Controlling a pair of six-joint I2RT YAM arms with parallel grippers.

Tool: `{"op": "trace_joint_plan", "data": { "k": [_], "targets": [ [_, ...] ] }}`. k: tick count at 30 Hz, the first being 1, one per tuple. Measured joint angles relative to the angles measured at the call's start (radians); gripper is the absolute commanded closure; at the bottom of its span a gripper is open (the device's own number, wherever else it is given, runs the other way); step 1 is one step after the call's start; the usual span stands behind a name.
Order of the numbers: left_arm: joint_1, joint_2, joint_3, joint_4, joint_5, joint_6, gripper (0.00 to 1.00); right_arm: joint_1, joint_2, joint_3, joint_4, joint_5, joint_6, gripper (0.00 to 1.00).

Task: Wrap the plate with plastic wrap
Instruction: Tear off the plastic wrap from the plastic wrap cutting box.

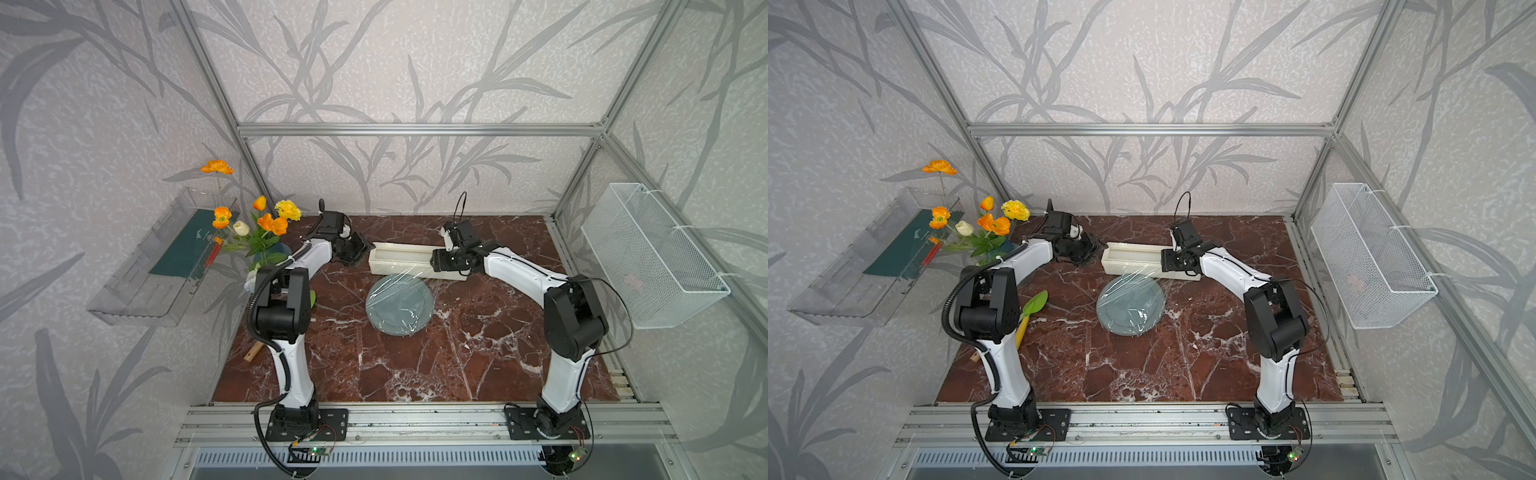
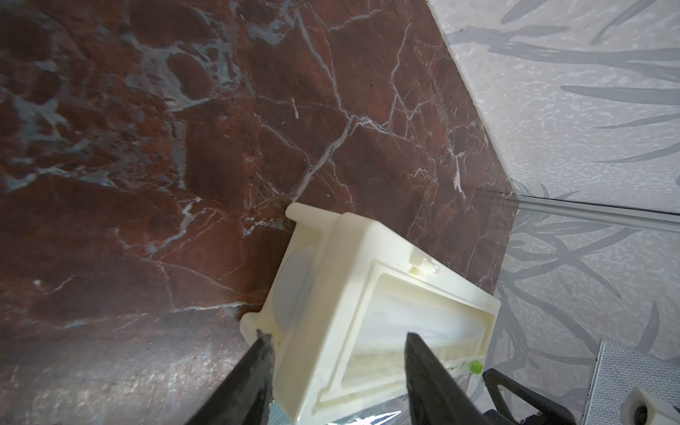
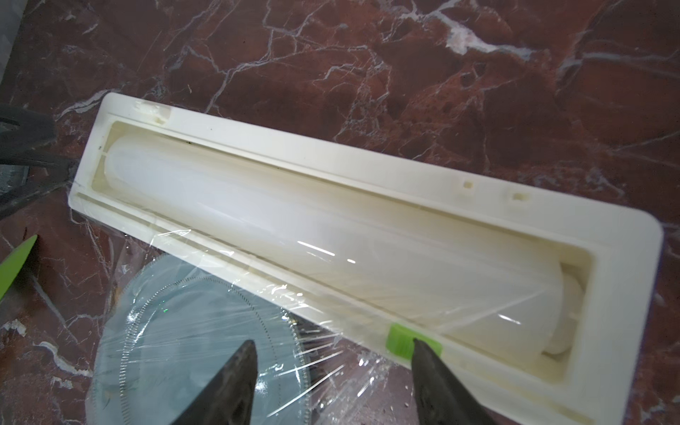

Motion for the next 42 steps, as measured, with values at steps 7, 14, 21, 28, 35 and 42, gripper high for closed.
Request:
{"op": "trace_joint_plan", "data": {
  "k": [7, 14, 21, 28, 35, 42],
  "targets": [
    [-0.001, 0.009, 0.01, -0.002, 0.004, 0.003, 0.43, -0.009, 0.0, -0.007, 0.0, 0.035, -0.016, 0.3],
    [-0.007, 0.013, 0.017, -0.003, 0.01, 0.003, 0.43, -0.015, 0.0, -0.027, 0.005, 0.022, -0.01, 0.3],
    [-0.026, 0.021, 0.038, -0.004, 0.004, 0.003, 0.43, -0.014, 0.0, -0.056, 0.063, -0.013, 0.033, 0.31],
    [-0.027, 0.036, 0.042, -0.003, 0.002, 0.002, 0.44, -0.011, 0.011, -0.043, 0.058, -0.01, 0.055, 0.33],
    [-0.027, 0.038, 0.041, 0.023, -0.049, -0.01, 0.45, 0.029, 0.063, 0.038, 0.012, 0.04, 0.076, 0.34],
    [-0.02, 0.038, 0.033, 0.056, -0.117, -0.016, 0.46, 0.08, 0.134, 0.146, -0.049, 0.1, 0.096, 0.35]
  ]
}}
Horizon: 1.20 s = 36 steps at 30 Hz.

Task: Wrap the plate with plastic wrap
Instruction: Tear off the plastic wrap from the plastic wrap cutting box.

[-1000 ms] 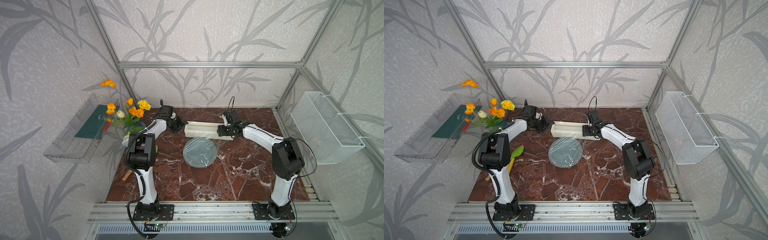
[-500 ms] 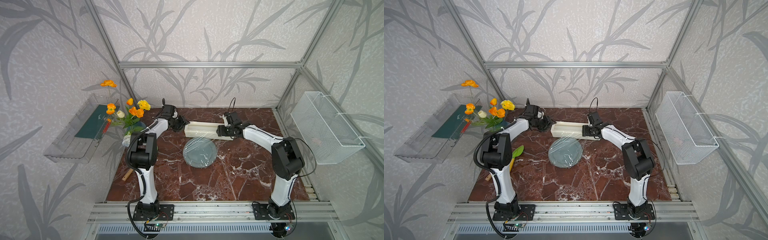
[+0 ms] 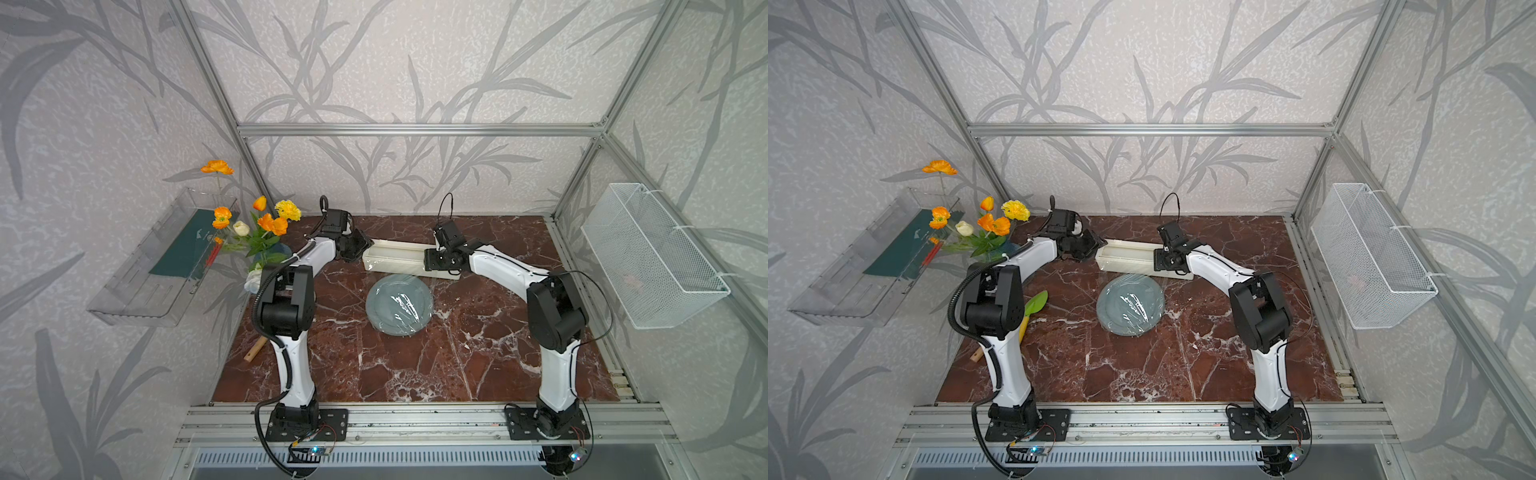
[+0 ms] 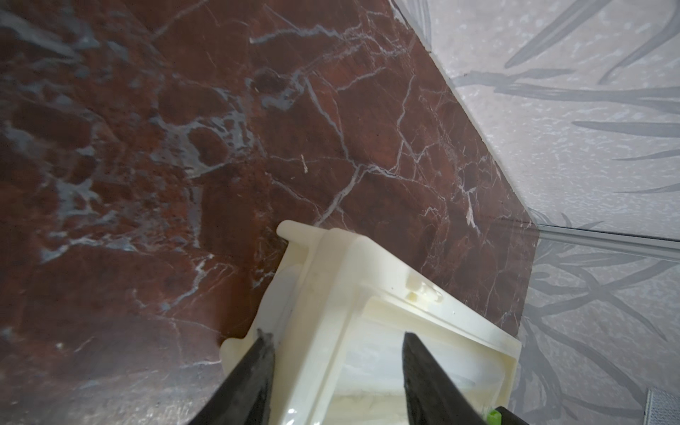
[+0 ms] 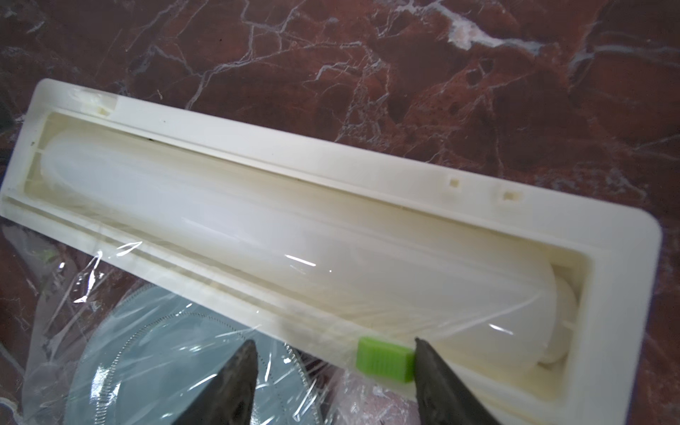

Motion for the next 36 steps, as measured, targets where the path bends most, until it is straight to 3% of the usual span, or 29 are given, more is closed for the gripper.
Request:
{"op": "trace_joint_plan", "data": {
  "k": [11, 25, 30, 36],
  "targets": [
    [-0.011, 0.0, -0.044, 0.037, 0.039, -0.012, 0.47, 0.105, 0.108, 0.128, 0.076, -0.113, 0.028, 0.35],
    [-0.018, -0.004, -0.056, 0.042, 0.055, -0.011, 0.43, 0.119, 0.262, 0.347, 0.049, -0.205, 0.063, 0.34],
    [-0.023, -0.023, -0.029, -0.073, 0.043, 0.059, 0.37, 0.113, 0.218, 0.314, 0.022, -0.229, 0.011, 0.29],
    [-0.055, -0.113, 0.018, -0.212, -0.078, 0.192, 0.34, 0.053, -0.045, 0.071, 0.009, -0.267, -0.045, 0.25]
  ]
}}
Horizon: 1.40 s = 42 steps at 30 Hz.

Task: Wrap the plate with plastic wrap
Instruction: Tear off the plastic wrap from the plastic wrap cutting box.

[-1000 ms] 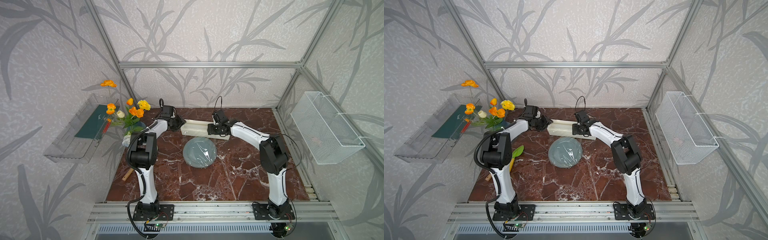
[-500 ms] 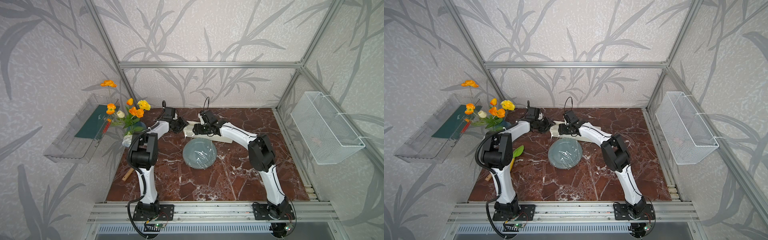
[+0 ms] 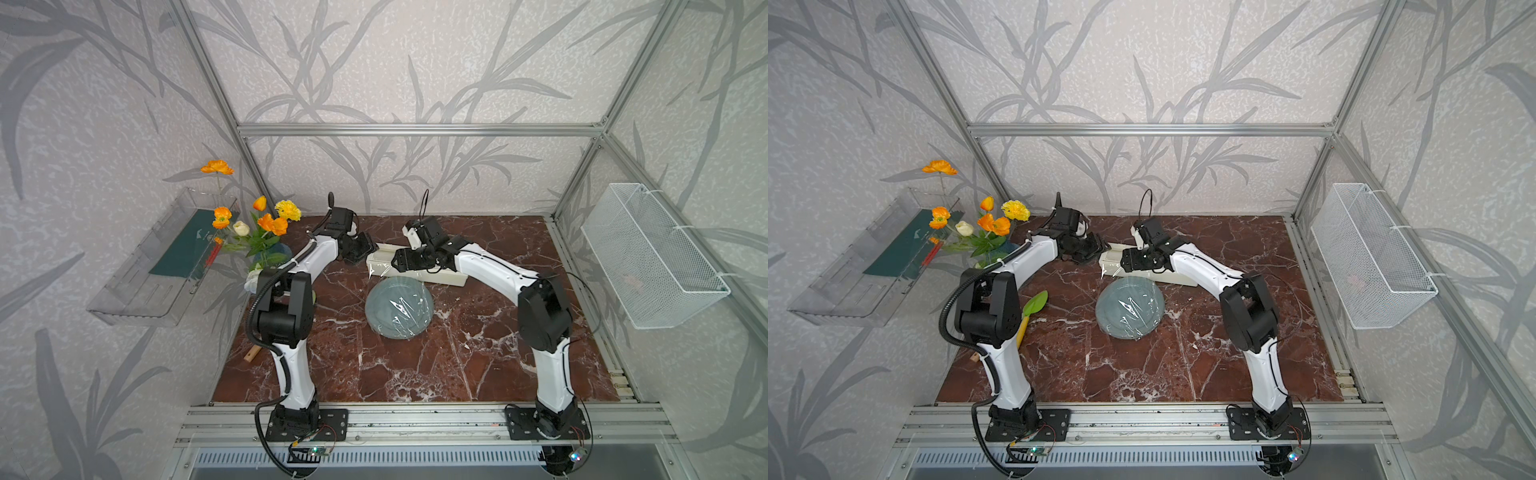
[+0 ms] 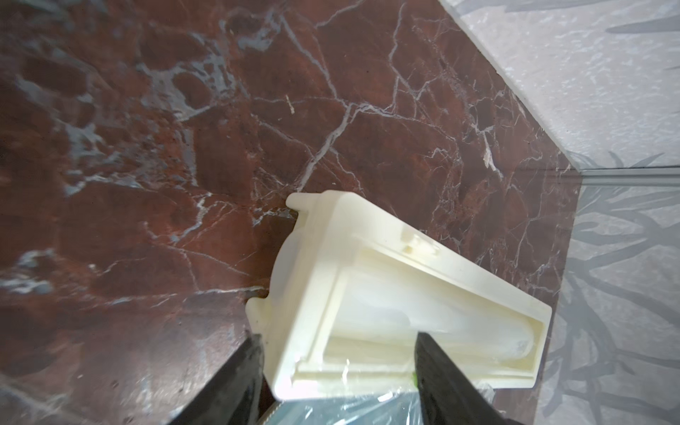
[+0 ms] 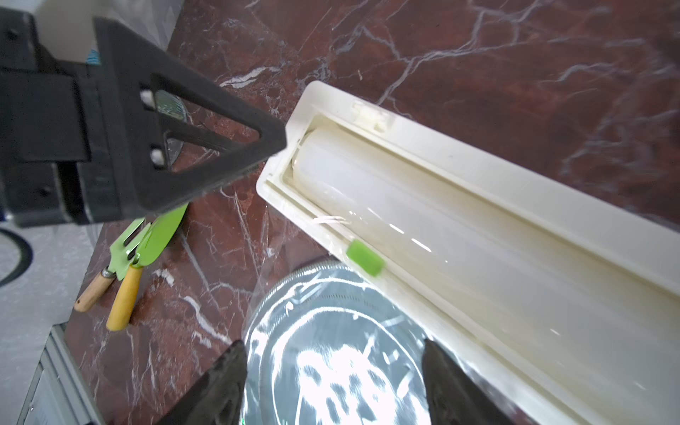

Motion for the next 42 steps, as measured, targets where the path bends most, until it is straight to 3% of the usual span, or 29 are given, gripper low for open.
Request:
{"op": "trace_joint_plan", "data": {
  "k": [5, 12, 24, 33, 42],
  "targets": [
    [-0.076, -0.072, 0.011, -0.064, -0.117, 0.101, 0.34, -0.122, -0.183, -0.197, 0.029, 0.032, -0.023, 0.25],
    [-0.217, -0.023, 0.083, -0.169, -0.251, 0.203, 0.33, -0.23, -0.194, -0.377, 0.001, 0.174, -0.048, 0.22],
    [-0.251, 0.122, 0.255, -0.295, -0.354, 0.254, 0.31, -0.231, -0.161, -0.319, -0.029, 0.259, -0.095, 0.22],
    [-0.278, 0.158, 0.27, -0.318, -0.356, 0.257, 0.24, -0.231, -0.135, -0.318, -0.026, 0.259, -0.098, 0.21],
    [-0.283, 0.205, 0.342, -0.37, -0.418, 0.261, 0.39, -0.233, -0.124, -0.317, -0.01, 0.259, -0.098, 0.21]
  ]
}}
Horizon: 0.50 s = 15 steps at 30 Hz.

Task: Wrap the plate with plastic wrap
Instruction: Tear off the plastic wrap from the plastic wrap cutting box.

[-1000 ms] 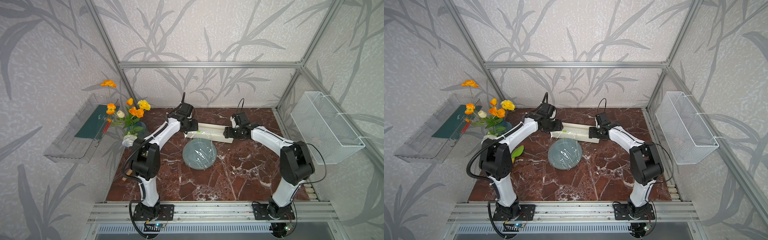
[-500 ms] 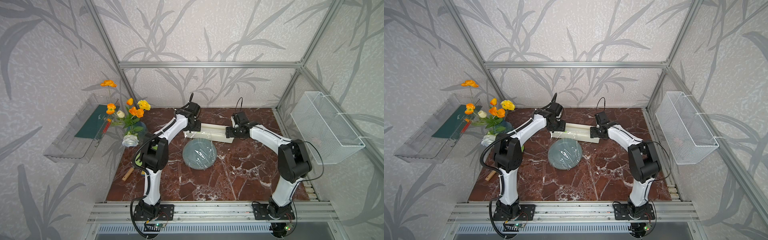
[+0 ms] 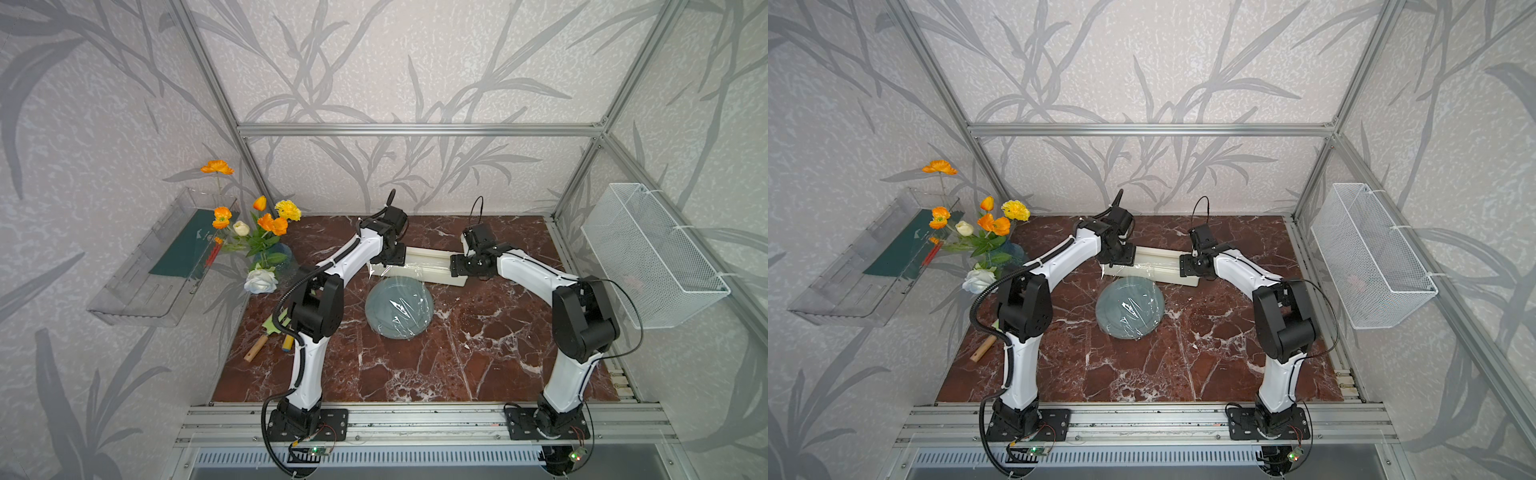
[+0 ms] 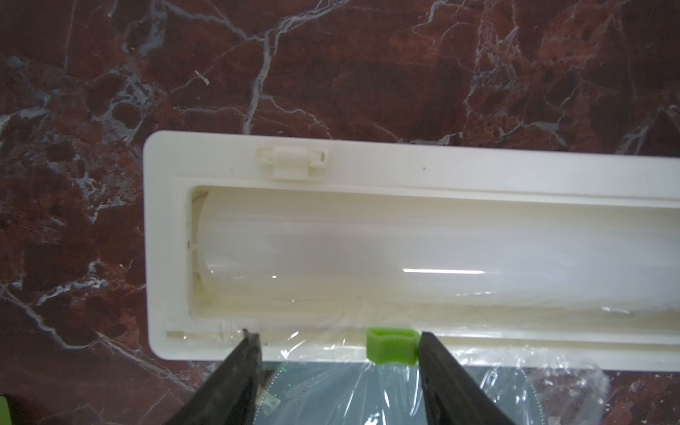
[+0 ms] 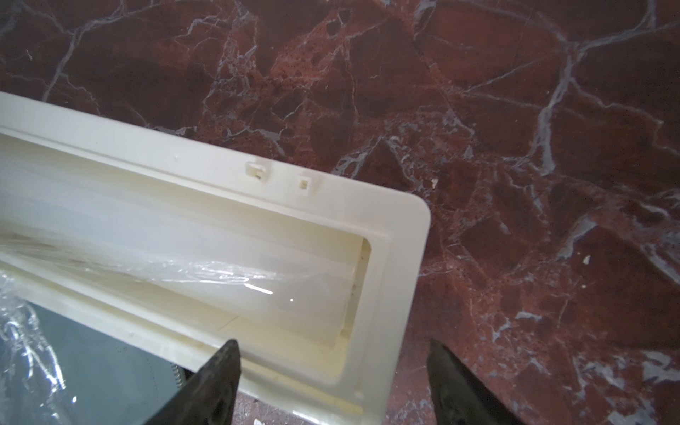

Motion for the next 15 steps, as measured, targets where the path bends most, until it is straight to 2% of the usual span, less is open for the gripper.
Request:
{"op": "trace_joint_plan", "data": {
  "k": [15],
  "targets": [
    [-0.011, 0.013, 0.024, -0.031, -0.102, 0.011, 0.42, -0.007, 0.032, 0.004, 0.047, 0.0, 0.004, 0.21]
  ]
}}
